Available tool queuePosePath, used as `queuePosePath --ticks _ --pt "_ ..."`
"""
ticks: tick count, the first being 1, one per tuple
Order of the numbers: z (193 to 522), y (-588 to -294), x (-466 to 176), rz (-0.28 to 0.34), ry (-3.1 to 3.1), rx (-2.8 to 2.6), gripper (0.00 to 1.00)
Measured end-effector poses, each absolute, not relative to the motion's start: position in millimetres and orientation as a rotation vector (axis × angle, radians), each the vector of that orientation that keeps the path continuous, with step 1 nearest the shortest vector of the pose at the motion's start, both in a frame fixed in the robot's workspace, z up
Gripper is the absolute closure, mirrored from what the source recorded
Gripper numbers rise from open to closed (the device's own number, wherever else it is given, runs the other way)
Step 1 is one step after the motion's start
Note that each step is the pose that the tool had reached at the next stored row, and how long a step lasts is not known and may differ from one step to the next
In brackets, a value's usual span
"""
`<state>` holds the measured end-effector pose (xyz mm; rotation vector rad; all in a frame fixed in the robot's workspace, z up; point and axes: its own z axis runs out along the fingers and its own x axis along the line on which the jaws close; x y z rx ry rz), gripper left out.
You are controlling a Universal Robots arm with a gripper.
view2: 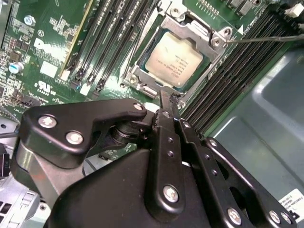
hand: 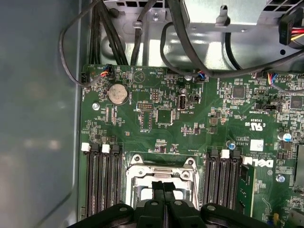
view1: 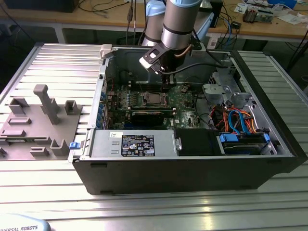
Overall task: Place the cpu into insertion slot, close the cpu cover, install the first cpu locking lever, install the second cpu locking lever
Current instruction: 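Close the cpu cover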
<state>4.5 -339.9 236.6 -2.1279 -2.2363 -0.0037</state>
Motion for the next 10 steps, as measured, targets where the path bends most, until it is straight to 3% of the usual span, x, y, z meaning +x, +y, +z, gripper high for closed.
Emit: queuePosePath --ticks 10 --pt "232.1 -339.9 -4.4 -0.004 -2.236 -2.128 0.89"
